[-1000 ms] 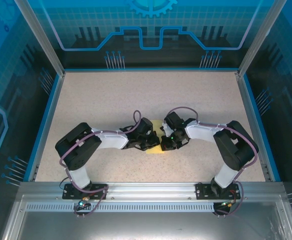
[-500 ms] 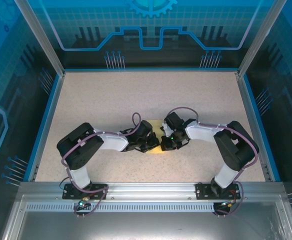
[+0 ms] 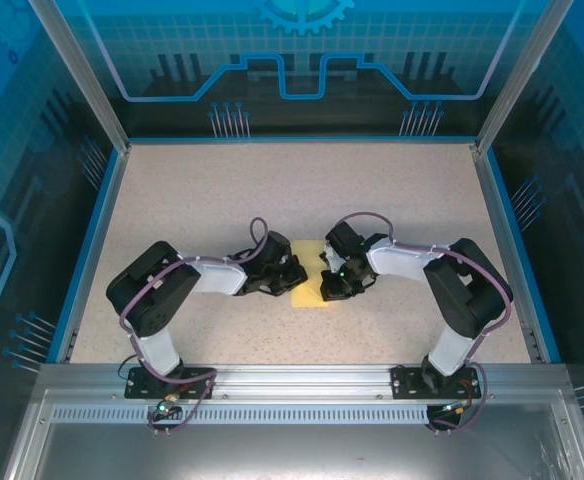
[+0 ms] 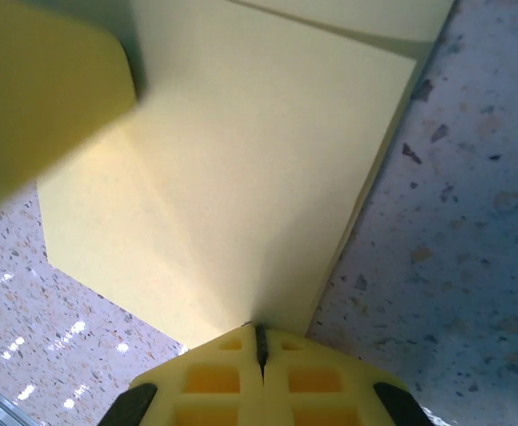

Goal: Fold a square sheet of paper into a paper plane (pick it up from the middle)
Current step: Fold the triangle a second time at the center of the table, then turn over the paper at the center of the table.

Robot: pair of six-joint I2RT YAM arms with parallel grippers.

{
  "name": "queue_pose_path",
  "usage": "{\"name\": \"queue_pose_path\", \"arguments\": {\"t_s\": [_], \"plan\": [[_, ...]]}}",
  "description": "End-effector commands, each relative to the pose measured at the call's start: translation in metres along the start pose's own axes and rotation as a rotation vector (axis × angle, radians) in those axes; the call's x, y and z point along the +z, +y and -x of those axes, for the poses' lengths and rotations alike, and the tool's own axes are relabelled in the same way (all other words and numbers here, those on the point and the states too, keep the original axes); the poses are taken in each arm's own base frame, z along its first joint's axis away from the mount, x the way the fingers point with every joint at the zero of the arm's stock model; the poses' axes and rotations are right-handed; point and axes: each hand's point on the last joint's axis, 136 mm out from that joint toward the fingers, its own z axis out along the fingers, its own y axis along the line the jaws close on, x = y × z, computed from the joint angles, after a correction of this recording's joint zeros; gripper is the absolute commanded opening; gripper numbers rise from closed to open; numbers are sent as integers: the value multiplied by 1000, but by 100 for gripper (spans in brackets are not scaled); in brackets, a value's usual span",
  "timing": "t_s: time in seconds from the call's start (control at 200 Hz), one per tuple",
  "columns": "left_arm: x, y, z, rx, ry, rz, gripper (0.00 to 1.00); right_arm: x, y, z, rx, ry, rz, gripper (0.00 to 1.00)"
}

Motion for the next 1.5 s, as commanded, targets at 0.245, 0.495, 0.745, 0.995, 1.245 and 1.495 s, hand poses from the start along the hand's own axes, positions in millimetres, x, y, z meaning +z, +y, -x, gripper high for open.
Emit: {"name": "queue_pose_path", "arguments": {"t_s": [0.245,0.495,0.745,0.995,1.245,1.495], "plan": [[-24,66,49,-38,-131,162,1,22,-69,-45,78,139,-291,0],[-49,14,61,44,-133,62,5,-14,2,7,13,-44,-16,8],[-77,-3,43,29,-130,-3,35,-70,28,60,-44,-276,43,38],[-66,-19,6,15,-45,-76,49,-64,15,79,-47,-253,192,51],[-37,-27,-17,-42,48,-153,50,-48,16,76,-101,-162,281,49],[-27,-23,-21,-57,68,-143,48,-35,24,67,-137,-93,340,37]]}}
